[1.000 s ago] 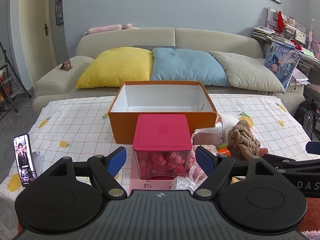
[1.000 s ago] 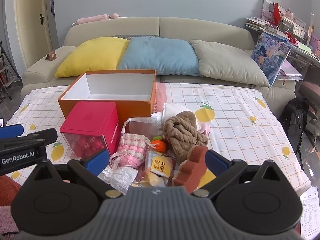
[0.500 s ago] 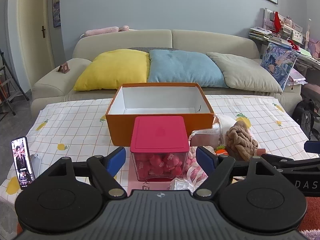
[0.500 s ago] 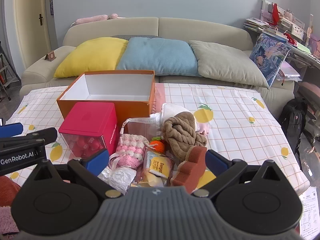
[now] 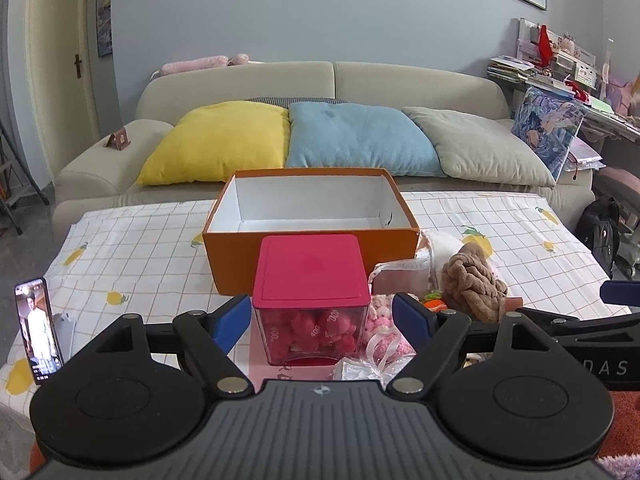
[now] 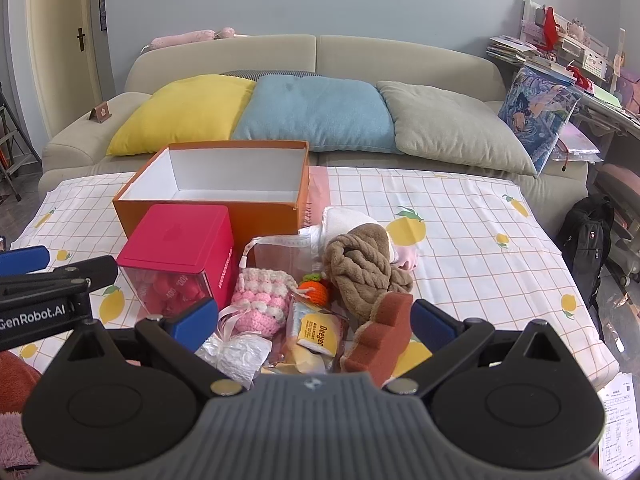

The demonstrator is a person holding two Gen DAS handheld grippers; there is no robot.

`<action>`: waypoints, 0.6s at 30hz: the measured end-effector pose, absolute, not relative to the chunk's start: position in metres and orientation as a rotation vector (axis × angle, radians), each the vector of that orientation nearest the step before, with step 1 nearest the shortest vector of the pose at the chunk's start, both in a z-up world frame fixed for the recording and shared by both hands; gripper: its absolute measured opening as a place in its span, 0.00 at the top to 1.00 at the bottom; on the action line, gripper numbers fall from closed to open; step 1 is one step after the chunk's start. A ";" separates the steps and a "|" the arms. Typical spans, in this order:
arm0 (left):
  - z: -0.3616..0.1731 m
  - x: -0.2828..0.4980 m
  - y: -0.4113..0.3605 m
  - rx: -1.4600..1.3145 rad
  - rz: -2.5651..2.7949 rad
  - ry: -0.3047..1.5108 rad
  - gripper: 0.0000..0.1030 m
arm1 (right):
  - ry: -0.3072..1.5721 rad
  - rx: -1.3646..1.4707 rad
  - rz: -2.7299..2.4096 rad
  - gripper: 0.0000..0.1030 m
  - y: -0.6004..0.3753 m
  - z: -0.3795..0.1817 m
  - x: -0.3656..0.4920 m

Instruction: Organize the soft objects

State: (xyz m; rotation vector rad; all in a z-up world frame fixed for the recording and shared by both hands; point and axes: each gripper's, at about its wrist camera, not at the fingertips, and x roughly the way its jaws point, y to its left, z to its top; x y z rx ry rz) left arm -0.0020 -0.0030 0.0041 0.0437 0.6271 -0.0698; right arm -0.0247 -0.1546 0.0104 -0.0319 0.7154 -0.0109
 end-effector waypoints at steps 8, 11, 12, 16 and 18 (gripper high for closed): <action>0.005 -0.003 -0.007 0.068 -0.062 0.617 0.09 | 0.714 -0.033 -0.011 0.03 -0.155 0.010 -0.025; 0.005 -0.003 -0.006 0.066 -0.062 0.618 0.09 | 0.715 -0.033 -0.012 0.03 -0.155 0.010 -0.025; 0.005 -0.003 -0.007 0.067 -0.062 0.618 0.09 | 0.715 -0.033 -0.012 0.03 -0.155 0.010 -0.025; 0.005 -0.003 -0.006 0.066 -0.063 0.620 0.09 | 0.717 -0.035 -0.012 0.03 -0.155 0.009 -0.026; 0.005 -0.003 -0.006 0.065 -0.064 0.619 0.09 | 0.717 -0.036 -0.013 0.03 -0.155 0.009 -0.026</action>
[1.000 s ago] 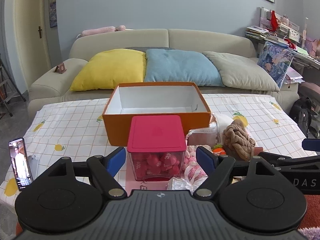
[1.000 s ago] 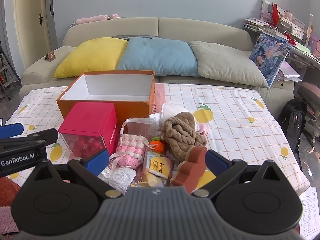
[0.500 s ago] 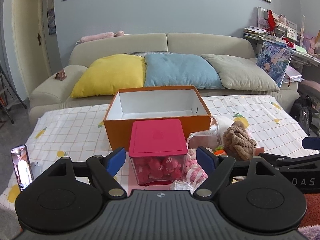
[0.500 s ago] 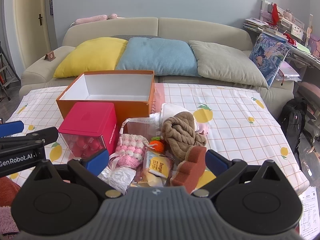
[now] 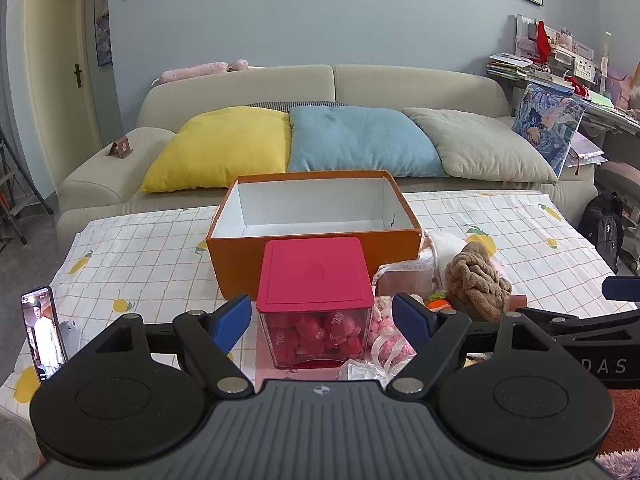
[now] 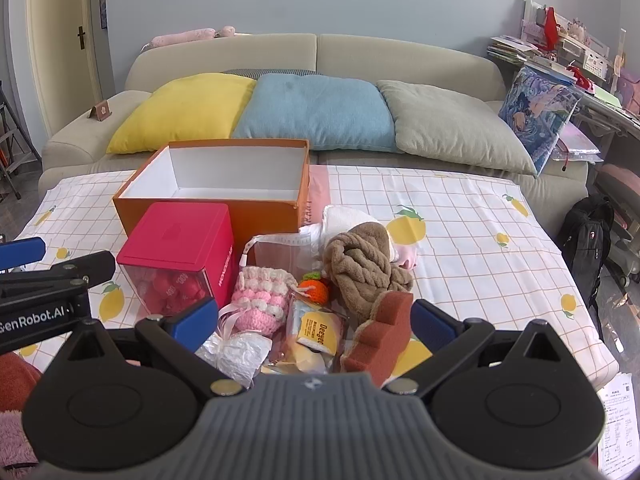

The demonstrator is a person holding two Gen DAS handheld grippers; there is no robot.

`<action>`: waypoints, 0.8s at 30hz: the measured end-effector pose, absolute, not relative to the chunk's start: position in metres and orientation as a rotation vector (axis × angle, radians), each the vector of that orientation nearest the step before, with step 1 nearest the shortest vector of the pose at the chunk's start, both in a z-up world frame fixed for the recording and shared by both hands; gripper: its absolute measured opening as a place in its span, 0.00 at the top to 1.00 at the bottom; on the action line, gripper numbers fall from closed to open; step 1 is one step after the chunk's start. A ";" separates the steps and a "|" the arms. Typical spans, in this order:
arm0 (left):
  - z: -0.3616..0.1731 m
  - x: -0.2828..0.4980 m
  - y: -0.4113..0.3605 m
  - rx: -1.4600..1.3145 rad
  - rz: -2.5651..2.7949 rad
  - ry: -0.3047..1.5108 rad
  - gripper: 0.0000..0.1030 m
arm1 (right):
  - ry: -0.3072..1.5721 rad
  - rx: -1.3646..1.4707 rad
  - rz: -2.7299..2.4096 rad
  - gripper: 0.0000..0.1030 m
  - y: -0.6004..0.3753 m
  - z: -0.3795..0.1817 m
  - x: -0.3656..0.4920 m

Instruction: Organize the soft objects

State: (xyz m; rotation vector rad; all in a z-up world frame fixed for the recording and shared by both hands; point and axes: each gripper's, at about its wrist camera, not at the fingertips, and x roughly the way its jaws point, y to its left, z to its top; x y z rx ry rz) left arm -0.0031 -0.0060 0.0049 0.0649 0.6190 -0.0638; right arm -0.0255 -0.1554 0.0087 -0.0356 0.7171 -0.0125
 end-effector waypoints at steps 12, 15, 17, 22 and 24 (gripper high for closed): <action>0.002 -0.003 -0.004 0.049 -0.083 0.633 0.09 | 0.721 -0.032 -0.009 0.03 -0.155 0.008 -0.025; -0.003 0.001 -0.003 0.023 -0.134 0.658 0.15 | 0.732 -0.015 0.005 0.03 -0.158 0.005 -0.022; -0.007 0.004 -0.003 0.013 -0.165 0.678 0.20 | 0.753 -0.010 0.003 0.10 -0.162 0.001 -0.017; -0.024 0.017 -0.007 0.002 -0.263 0.752 0.34 | 0.875 0.064 0.003 0.32 -0.178 -0.023 0.000; -0.033 0.025 -0.008 -0.026 -0.301 0.802 0.36 | 0.912 0.072 -0.007 0.34 -0.181 -0.034 0.004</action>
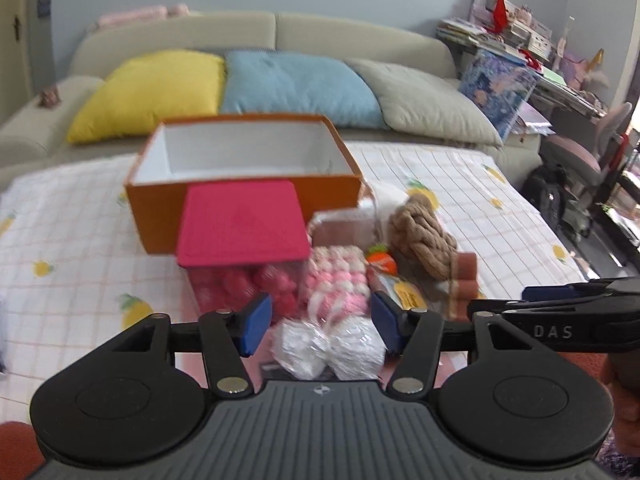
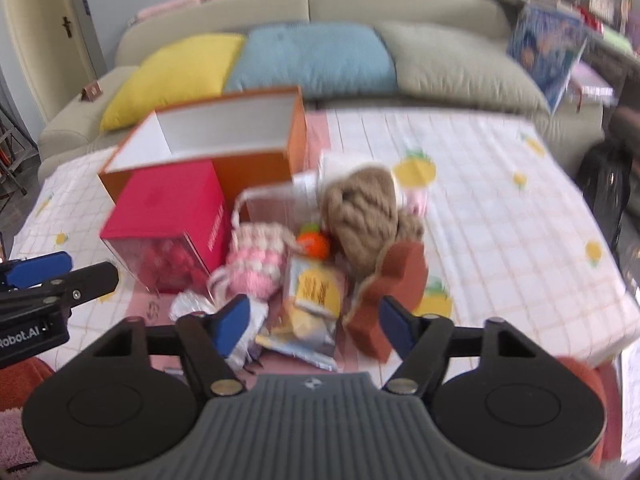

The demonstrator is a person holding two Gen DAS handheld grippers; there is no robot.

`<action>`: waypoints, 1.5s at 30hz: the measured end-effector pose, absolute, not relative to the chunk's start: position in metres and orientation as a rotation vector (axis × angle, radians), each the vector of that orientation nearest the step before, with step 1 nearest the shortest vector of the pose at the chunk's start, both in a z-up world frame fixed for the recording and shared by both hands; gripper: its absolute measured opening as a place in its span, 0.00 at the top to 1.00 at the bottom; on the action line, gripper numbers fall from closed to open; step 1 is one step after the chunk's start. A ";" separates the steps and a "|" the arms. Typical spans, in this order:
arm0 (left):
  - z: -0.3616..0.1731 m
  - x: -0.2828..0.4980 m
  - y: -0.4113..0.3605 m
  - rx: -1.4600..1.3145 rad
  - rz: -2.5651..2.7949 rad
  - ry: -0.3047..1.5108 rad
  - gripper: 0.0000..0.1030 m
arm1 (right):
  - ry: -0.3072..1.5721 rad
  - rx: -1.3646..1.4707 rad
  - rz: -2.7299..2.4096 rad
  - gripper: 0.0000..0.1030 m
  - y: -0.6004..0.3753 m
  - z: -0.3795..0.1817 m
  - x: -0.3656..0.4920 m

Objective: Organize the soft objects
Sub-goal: 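Grasp the clear plastic bag with the left gripper while the right grasps the brown sponge, then carry the plastic bag and sponge into the orange box and release both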

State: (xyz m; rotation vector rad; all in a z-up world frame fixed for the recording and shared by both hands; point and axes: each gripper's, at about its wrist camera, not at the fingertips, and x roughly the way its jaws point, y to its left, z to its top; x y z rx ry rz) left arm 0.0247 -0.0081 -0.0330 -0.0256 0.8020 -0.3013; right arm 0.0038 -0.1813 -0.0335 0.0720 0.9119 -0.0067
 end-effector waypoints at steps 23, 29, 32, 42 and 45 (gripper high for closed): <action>-0.124 0.061 -0.078 0.487 -0.597 0.961 0.15 | 1.107 0.184 -0.061 0.34 -0.217 -0.099 0.055; -0.140 0.056 -0.099 0.680 -0.580 0.914 0.13 | 1.120 0.183 -0.076 0.33 -0.220 -0.111 0.066; -0.150 0.051 -0.108 0.797 -0.578 0.882 0.13 | 1.113 0.173 -0.083 0.33 -0.222 -0.115 0.070; -0.163 0.042 -0.118 0.955 -0.536 0.811 0.29 | 1.089 0.125 -0.075 0.53 -0.221 -0.119 0.069; -0.155 0.043 -0.114 0.890 -0.520 0.822 0.39 | 1.068 0.117 -0.079 0.57 -0.221 -0.114 0.064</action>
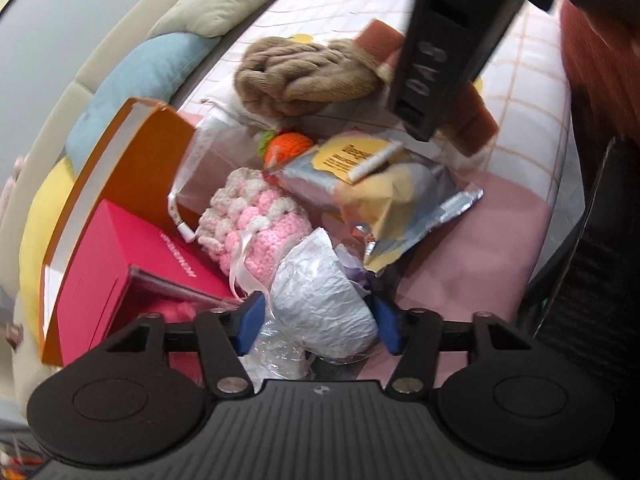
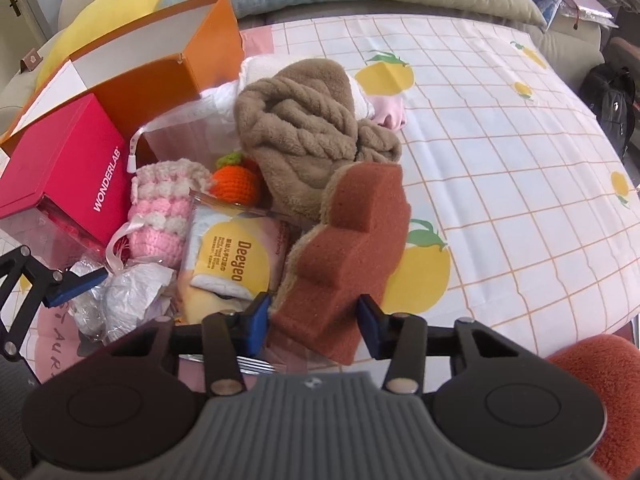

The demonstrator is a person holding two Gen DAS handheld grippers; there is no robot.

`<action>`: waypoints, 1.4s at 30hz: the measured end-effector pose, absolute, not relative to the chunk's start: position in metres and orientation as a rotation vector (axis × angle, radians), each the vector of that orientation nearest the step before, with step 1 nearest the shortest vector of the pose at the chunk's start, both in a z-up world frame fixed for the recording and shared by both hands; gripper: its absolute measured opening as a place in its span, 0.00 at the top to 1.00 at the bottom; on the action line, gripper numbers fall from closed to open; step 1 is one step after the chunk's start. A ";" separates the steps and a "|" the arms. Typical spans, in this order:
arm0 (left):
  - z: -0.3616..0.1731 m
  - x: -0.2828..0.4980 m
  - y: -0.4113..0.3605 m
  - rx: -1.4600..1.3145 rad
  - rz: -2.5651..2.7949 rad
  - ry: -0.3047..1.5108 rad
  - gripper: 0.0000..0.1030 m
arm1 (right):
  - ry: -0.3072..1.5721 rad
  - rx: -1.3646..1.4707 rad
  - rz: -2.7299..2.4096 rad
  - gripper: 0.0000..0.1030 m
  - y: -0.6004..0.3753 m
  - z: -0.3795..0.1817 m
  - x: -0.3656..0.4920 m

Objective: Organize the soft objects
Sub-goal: 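Carry the plastic bag and sponge into the orange box and release both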

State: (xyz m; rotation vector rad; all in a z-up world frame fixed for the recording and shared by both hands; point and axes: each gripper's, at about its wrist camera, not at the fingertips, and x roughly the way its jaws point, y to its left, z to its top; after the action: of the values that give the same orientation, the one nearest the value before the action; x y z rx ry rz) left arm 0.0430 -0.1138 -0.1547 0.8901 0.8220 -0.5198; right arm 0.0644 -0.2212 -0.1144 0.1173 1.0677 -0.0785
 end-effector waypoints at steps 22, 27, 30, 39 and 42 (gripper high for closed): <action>-0.010 0.044 -0.007 0.006 -0.392 0.747 0.48 | 0.767 0.020 -0.024 0.66 -0.196 -0.028 0.009; 0.020 0.073 0.030 -0.107 -0.330 0.694 0.48 | 0.687 0.001 0.130 0.66 -0.173 0.002 0.024; 0.036 0.099 0.050 -0.164 -0.294 0.672 0.48 | 0.667 0.024 0.226 0.66 -0.162 0.016 0.051; 0.034 0.202 0.084 -0.247 -0.215 0.724 0.48 | 0.632 0.100 0.391 0.66 -0.108 0.024 0.163; 0.020 0.231 0.095 -0.285 -0.187 0.752 0.48 | 0.647 0.106 0.420 0.66 -0.087 0.016 0.194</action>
State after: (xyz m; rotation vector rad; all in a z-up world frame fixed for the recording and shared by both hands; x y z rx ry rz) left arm 0.2307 0.0952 0.0201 -0.2849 0.7520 -0.1866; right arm 0.1942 -0.0874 0.0157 0.1062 0.6474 0.4202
